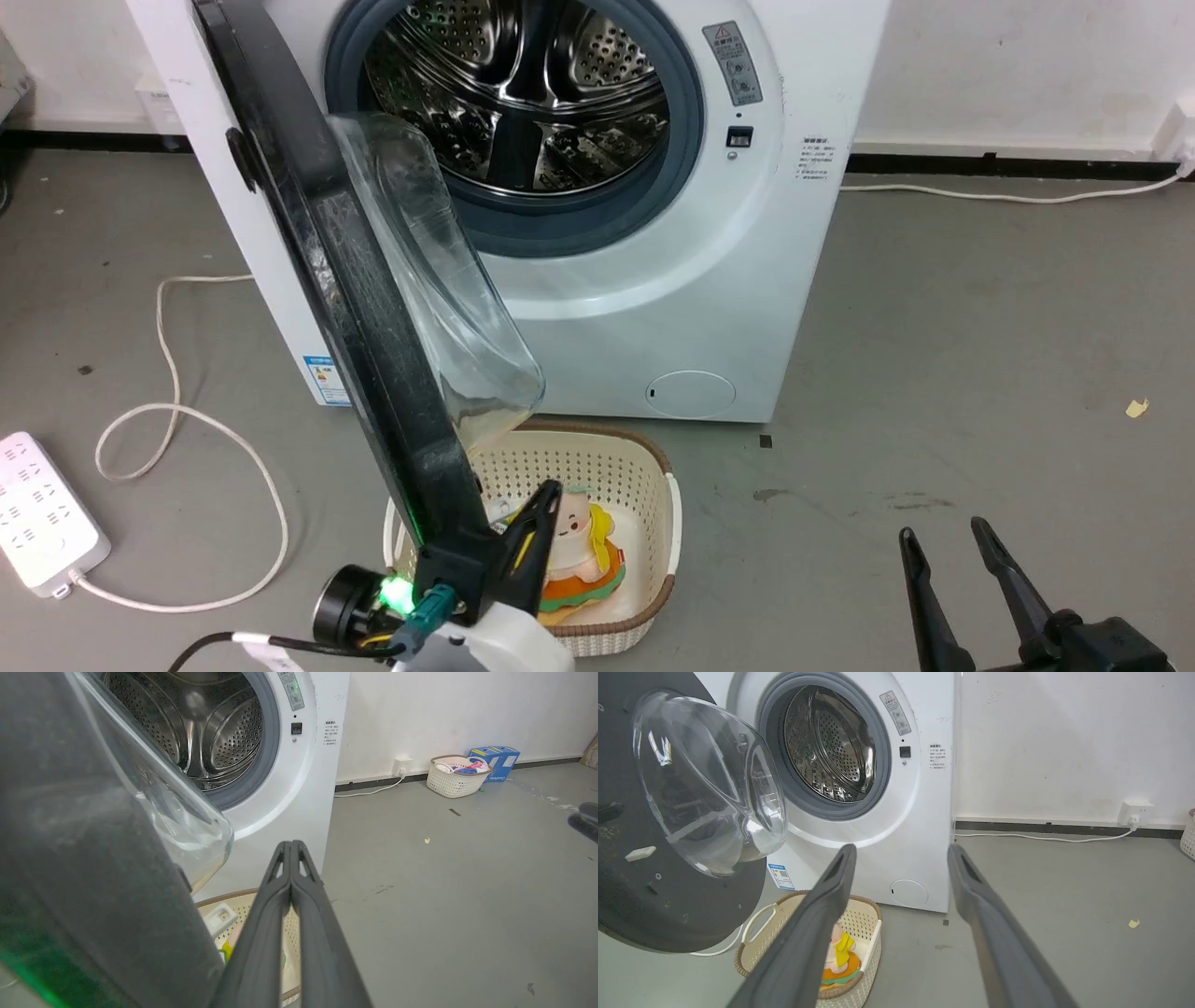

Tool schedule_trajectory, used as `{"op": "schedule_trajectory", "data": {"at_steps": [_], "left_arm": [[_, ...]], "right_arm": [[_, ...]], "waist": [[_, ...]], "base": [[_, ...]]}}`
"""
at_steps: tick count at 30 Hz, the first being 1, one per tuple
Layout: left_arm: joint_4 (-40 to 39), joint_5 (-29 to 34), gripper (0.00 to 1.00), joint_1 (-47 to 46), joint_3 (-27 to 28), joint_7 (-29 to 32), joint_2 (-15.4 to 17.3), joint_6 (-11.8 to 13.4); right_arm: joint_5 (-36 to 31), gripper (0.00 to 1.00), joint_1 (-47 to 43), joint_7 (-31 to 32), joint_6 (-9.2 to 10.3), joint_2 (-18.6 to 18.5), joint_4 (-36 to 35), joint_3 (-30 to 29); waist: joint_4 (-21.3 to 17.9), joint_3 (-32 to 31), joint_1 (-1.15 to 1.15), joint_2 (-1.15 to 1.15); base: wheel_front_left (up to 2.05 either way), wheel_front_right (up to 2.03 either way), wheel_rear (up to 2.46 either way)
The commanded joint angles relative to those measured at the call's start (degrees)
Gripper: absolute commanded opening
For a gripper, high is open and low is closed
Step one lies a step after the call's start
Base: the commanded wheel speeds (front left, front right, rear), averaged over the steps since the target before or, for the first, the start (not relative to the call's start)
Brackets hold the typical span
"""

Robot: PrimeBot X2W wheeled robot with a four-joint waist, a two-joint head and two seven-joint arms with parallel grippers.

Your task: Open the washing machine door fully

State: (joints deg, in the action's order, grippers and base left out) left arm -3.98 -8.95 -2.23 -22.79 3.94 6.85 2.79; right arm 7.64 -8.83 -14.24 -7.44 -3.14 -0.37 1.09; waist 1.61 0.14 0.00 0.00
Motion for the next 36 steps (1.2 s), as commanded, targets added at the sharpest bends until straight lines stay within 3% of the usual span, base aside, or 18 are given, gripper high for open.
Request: {"op": "schedule_trajectory", "data": {"at_steps": [1, 12, 24, 30, 36], "left_arm": [[1.41, -0.24, 0.00, 0.47, 0.90, -1.16, 0.12, 0.67], [5.64, -1.53, 0.00, -0.49, 3.27, -3.94, 1.10, 1.44], [5.01, -4.03, 0.00, 0.84, 7.37, -3.99, 3.43, 3.09], [4.65, -6.02, 0.00, -0.67, 12.70, -4.09, 6.88, 3.91], [5.10, -8.28, 0.00, -4.27, 19.09, -4.56, 10.90, 4.69]], "right_arm": [[0.34, 1.00, 1.15, -0.39, -0.05, 0.26, 0.20, 0.17], [0.61, 1.00, 1.03, -0.52, -0.05, 0.26, 0.48, 0.43], [-0.35, 1.00, 1.17, 0.01, -0.05, 0.26, 0.02, 0.83], [-1.95, 1.00, 2.36, 1.43, -0.05, 0.26, -1.33, 1.62], [-5.19, 1.00, 4.95, 4.04, -0.05, 0.26, -4.30, 2.25]], "waist": [[0.08, 0.25, 0.00, 0.00], [3.75, 0.50, 0.00, 0.00], [14.44, 1.26, 0.00, 0.00], [18.33, 4.43, 0.00, 0.00], [19.30, 10.55, 0.00, 0.00]], "base": [[0.00, 0.00, 0.00], [0.00, 0.00, 0.00], [0.00, 0.00, 0.00], [0.00, 0.00, 0.00], [0.00, 0.00, 0.00]]}}
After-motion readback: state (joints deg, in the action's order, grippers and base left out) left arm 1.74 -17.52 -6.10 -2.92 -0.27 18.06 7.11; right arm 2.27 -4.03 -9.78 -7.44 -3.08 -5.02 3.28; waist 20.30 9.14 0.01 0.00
